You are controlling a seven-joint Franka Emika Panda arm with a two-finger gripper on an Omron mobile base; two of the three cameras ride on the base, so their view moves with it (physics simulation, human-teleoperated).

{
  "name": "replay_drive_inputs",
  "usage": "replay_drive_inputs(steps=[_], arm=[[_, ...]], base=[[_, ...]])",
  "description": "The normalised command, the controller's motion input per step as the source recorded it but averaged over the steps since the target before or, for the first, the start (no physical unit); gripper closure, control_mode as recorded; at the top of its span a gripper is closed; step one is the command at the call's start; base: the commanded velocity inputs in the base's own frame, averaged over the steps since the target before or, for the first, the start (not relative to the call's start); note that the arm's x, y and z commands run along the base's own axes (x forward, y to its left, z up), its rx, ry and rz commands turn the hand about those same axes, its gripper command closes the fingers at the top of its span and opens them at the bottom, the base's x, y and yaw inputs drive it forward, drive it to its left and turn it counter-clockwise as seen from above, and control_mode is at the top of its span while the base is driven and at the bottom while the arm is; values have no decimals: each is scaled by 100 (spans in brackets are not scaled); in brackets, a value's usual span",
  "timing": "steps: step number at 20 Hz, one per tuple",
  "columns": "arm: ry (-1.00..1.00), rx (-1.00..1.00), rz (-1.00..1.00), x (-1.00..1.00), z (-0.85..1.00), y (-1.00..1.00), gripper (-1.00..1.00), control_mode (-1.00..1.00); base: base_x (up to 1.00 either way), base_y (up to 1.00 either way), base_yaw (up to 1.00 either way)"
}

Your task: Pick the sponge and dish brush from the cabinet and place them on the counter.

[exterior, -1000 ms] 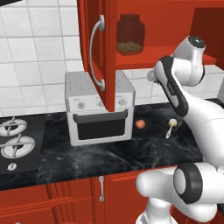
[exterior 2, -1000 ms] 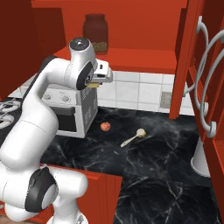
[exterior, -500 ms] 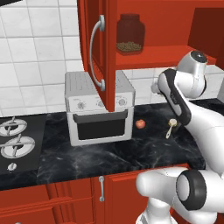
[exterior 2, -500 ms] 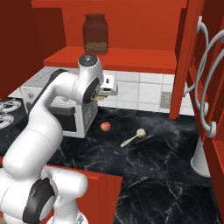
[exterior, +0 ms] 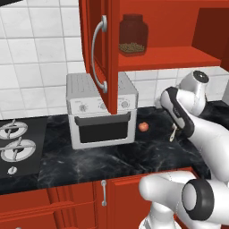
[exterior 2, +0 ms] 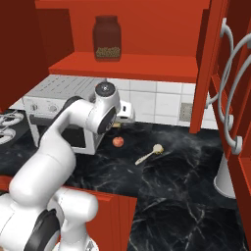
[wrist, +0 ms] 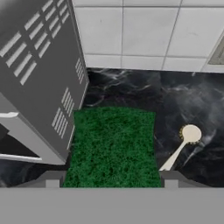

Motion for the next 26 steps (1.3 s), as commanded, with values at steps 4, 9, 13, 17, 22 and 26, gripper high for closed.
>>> replay_drive_inputs(steps=[4,9,13,17,22,26], arm=[[-1,0,0,5,-62,-7,100,-100],[-2,0,0,5,-62,-9,100,-100],[-1,1,-2,3,-48,-21,100,-100],[-1,0,-1,12,-27,-12,100,-100],[-2,0,-4,16,-36,-17,100,-100],[0,0,-4,16,-33,-18,100,-100]], base=[[0,0,0],[0,0,0],[0,0,0],[0,0,0],[0,0,0],[0,0,0]])
